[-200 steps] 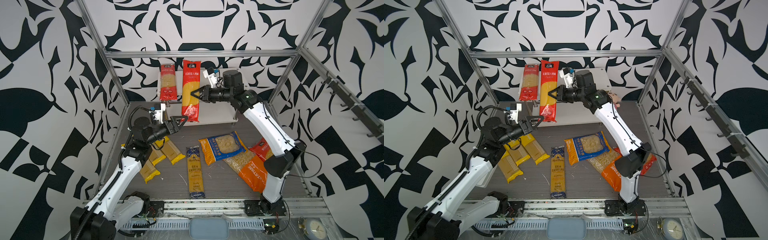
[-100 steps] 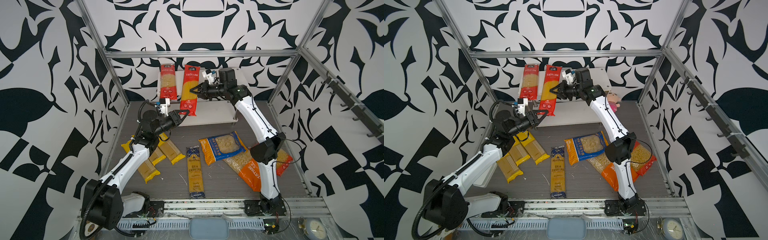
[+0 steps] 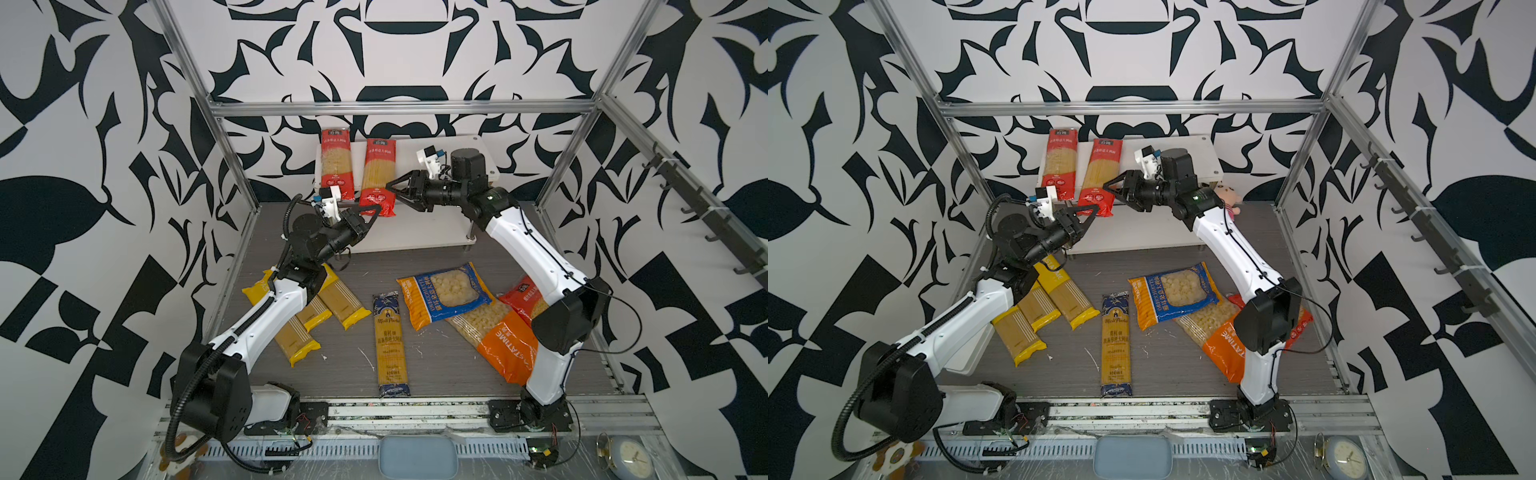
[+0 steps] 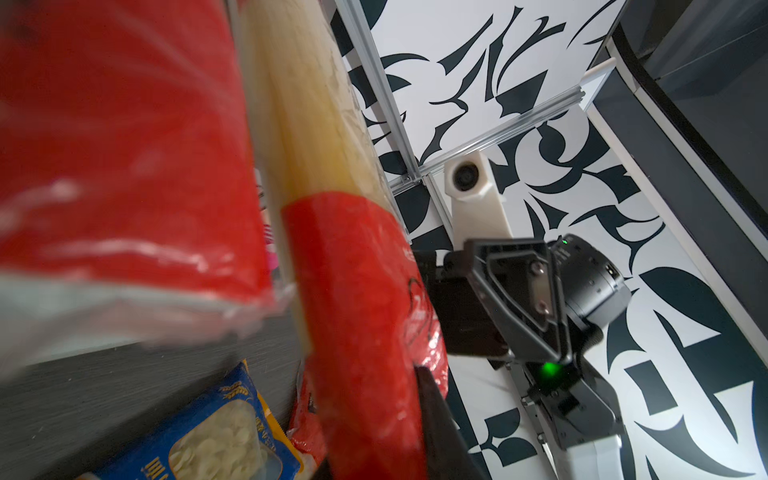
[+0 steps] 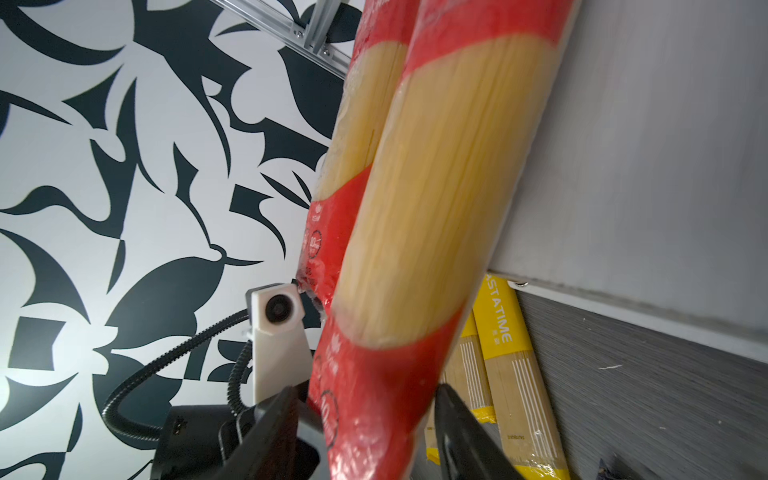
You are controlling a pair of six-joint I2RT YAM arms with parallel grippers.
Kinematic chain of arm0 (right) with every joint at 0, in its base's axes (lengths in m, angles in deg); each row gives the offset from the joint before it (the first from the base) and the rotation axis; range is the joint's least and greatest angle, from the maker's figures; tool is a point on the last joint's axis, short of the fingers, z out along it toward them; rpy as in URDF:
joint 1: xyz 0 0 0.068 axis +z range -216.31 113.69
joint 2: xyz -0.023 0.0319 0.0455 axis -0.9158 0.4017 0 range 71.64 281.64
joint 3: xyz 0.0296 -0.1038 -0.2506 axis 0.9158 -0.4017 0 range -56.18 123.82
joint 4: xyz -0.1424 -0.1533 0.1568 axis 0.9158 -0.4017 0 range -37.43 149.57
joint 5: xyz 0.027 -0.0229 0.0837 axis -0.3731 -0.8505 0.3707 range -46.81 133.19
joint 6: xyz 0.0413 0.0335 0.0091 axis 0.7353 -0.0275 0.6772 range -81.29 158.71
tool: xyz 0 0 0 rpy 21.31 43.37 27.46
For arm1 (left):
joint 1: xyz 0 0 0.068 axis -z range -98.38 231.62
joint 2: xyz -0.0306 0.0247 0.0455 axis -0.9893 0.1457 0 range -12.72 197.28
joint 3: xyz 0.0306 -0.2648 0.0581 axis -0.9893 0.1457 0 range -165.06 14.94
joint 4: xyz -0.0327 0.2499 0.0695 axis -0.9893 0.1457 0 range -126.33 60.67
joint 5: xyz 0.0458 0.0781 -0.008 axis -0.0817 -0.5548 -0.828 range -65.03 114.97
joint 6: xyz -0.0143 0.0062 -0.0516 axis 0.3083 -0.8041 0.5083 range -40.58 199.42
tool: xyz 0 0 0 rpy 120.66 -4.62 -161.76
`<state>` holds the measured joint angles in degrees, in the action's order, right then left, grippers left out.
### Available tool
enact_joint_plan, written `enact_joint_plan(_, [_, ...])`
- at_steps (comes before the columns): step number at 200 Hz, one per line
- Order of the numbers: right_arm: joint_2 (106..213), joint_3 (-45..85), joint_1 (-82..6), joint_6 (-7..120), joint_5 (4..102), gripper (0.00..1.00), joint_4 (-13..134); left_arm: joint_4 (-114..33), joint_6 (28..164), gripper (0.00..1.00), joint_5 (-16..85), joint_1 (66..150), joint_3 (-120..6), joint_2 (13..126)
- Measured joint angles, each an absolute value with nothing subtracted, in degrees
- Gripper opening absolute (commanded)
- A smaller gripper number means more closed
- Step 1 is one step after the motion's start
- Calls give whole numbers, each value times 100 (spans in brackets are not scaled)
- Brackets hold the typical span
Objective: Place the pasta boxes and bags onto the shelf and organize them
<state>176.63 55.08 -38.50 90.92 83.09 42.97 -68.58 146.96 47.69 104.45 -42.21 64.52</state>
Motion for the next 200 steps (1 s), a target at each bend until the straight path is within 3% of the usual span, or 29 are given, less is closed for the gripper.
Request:
enact_joint_plan(40, [17553, 5189, -3730, 9240, 7961, 53, 4686, -6924, 14696, 18, 4537, 10620, -4518, 6790])
enact_joint_plan(61, [17562, 5183, -3682, 9212, 7703, 42, 4653, -6950, 14692, 21, 4456, 10673, -4559, 6845])
enact_joint_plan(113, [17877, 5760, -3621, 8849, 7463, 13, 4162, -6362, 14369, 53, 4399, 10714, -4612, 6629])
enact_joint_plan(200, [19112, 7954, -3610, 8309, 7570, 5, 2872, -3403, 13735, 58, 3650, 10491, -3779, 4183])
